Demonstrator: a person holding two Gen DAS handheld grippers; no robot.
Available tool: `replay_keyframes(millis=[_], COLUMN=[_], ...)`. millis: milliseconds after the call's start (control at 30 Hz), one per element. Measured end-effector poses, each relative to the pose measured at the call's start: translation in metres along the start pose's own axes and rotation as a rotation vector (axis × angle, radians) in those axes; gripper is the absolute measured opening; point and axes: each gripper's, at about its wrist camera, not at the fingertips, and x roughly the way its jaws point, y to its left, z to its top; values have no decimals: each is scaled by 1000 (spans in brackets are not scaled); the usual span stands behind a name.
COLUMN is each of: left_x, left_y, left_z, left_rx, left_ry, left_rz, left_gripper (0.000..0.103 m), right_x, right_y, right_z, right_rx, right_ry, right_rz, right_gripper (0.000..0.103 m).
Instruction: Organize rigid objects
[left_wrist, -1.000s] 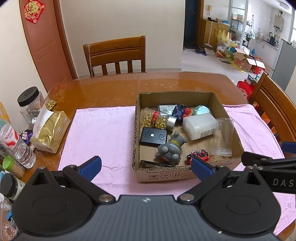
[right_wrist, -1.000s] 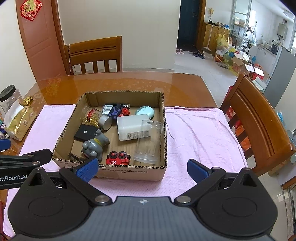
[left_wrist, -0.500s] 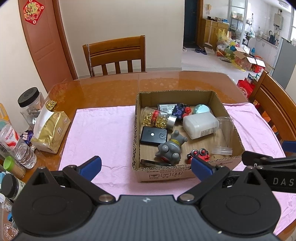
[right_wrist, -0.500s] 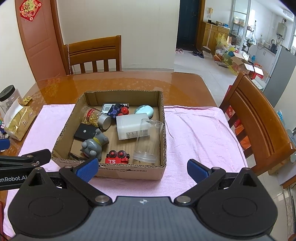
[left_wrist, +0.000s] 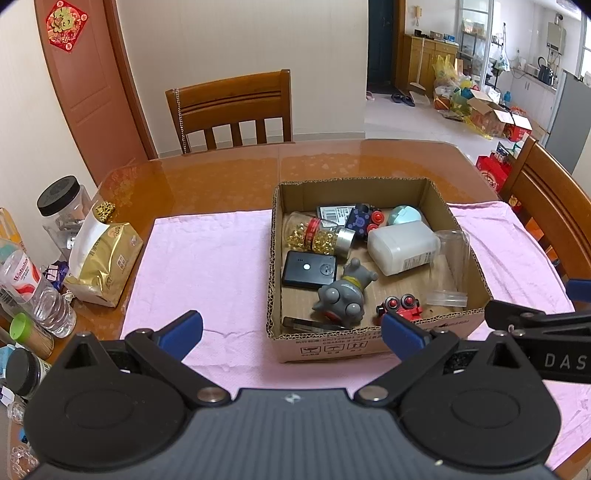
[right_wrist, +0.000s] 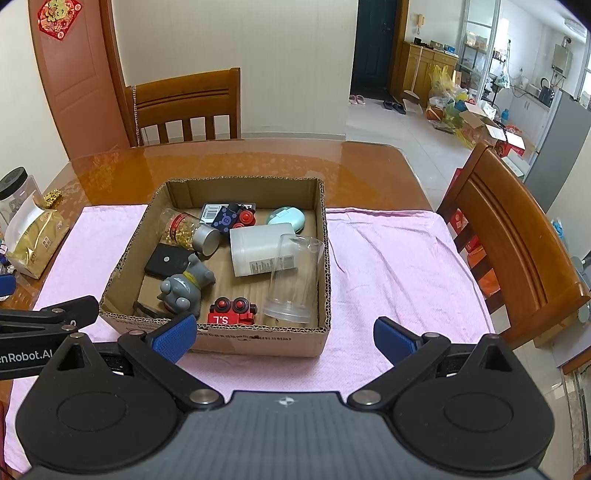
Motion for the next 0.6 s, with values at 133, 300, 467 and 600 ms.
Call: replay_keyframes(millis=[133,300,467,600], left_x=[0,1,1,1], left_y=[0,0,0,0], left_z=[0,0,0,0], left_rx=[1,3,3,2], left_ry=[-1,1,1,3], left_rz=[1,2,2,2], left_gripper=[102,102,102,102], right_x=[0,0,0,0], right_y=[0,0,0,0], right_z=[0,-1,-1,-2], right_rx=[0,-3,-2,-2], right_ry=[-1,0,1,3], right_rz=[-1,-3,-3,-2], right_gripper=[103,103,103,103])
